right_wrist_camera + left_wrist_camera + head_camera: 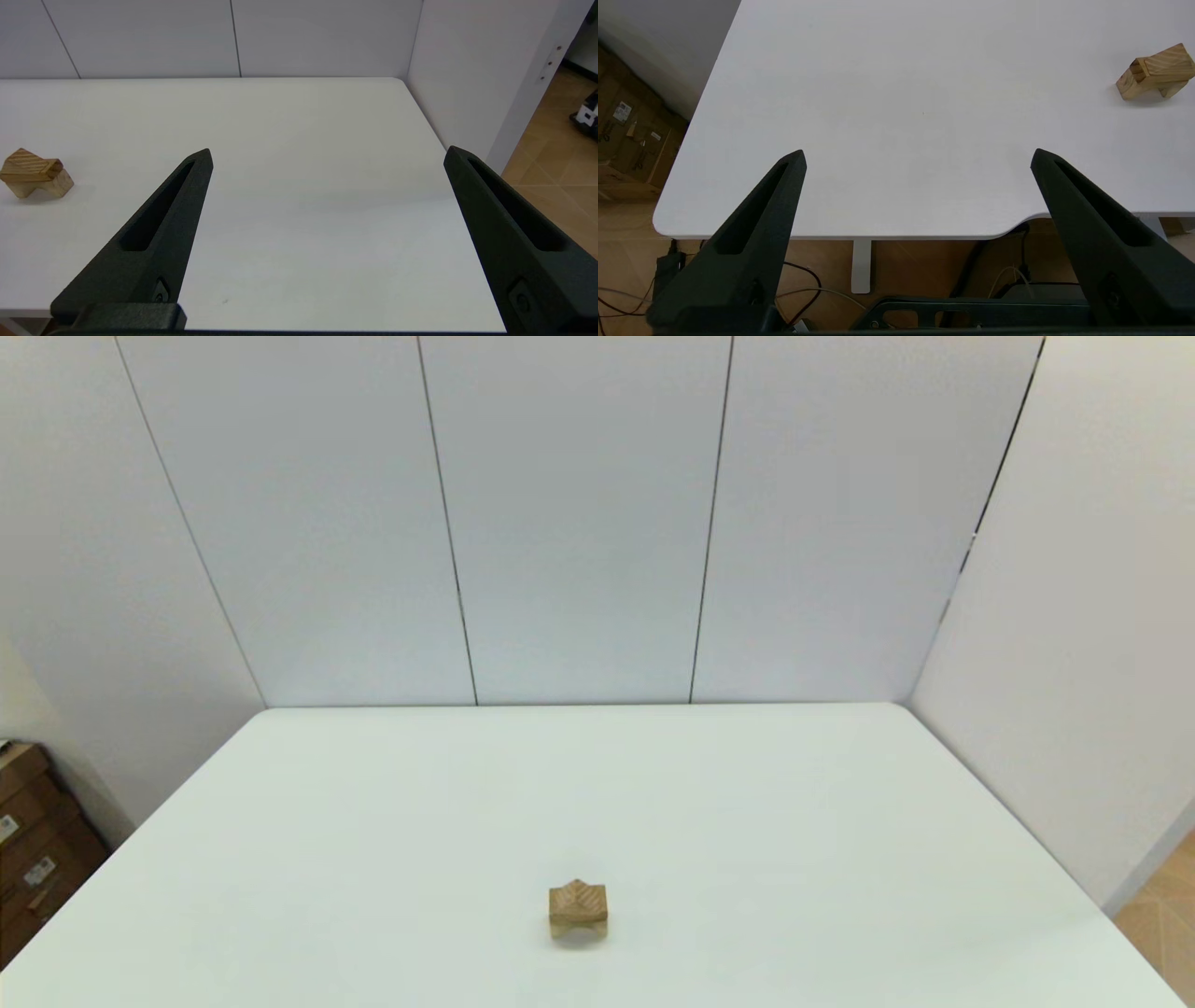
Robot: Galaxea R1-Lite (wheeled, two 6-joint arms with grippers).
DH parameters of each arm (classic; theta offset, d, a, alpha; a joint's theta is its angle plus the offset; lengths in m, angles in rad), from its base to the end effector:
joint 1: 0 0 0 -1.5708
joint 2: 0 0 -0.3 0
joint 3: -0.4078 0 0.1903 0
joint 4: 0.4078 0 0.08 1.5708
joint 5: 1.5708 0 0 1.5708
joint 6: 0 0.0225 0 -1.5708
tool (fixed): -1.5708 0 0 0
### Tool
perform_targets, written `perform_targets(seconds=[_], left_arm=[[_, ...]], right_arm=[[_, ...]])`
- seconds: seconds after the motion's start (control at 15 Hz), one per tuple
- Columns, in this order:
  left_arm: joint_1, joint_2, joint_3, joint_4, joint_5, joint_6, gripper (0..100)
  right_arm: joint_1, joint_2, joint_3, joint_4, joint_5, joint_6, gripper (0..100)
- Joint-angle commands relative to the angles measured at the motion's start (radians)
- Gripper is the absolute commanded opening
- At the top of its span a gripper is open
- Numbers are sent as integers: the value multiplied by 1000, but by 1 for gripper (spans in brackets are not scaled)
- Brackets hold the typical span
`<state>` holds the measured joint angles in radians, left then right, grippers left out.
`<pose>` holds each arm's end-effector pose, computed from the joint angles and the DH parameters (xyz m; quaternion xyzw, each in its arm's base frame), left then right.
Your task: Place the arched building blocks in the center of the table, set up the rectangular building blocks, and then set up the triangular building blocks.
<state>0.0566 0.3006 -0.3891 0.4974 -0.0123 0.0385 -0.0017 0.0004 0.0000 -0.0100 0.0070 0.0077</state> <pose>-0.0251 -0.0017 0.1387 0.0119 0.2033 0.0178 0.9789 -0.0228 0.0002 0.0765 0.0038 -0.0048 0.0027 1.0000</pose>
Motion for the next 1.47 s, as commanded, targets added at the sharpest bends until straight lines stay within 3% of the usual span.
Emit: perform_targets(seconds=[0.07, 0.4, 0.87, 1.47], left_arm=[[-6, -58, 35, 7, 2, -2, 100], [-17, -80, 73, -14, 25, -9, 100], [-41, -149, 262, -224, 28, -2, 100], [-52, -258, 280, -227, 26, -23, 100]], right_arm=[[0, 0, 0, -1, 1, 0, 100], [0, 1, 0, -1, 1, 0, 100], [0, 1, 0, -1, 1, 0, 100], [0, 1, 0, -1, 1, 0, 100]])
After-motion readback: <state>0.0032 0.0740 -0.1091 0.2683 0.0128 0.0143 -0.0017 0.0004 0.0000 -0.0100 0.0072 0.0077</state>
